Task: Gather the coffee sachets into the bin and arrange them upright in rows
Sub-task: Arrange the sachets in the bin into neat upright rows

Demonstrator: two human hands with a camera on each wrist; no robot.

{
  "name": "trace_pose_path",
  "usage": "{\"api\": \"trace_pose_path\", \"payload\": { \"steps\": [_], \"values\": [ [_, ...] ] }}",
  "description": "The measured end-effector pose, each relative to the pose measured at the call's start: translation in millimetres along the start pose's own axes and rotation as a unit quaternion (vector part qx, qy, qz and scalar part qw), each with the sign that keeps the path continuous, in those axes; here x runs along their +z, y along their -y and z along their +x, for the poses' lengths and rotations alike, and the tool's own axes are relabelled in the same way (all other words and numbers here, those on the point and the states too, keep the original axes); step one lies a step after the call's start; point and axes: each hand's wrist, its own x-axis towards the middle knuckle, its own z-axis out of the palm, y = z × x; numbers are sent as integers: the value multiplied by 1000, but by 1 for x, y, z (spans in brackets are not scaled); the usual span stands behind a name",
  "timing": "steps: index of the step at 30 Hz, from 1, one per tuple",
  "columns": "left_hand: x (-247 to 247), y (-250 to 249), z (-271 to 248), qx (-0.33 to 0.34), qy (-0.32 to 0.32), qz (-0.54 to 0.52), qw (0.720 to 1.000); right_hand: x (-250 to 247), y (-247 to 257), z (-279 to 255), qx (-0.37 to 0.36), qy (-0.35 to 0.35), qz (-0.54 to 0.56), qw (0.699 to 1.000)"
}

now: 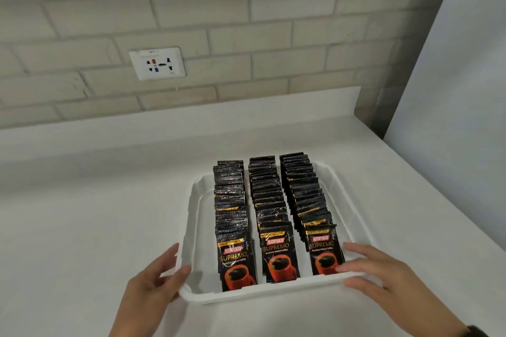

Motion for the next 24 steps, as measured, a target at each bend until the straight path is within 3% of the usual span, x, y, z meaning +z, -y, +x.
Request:
{"api": "trace_pose_path", "payload": {
  "steps": [24],
  "values": [
    [7,1,-1,-42,-53,-89,994,-6,-1,19,0,31,27,999]
  ]
}}
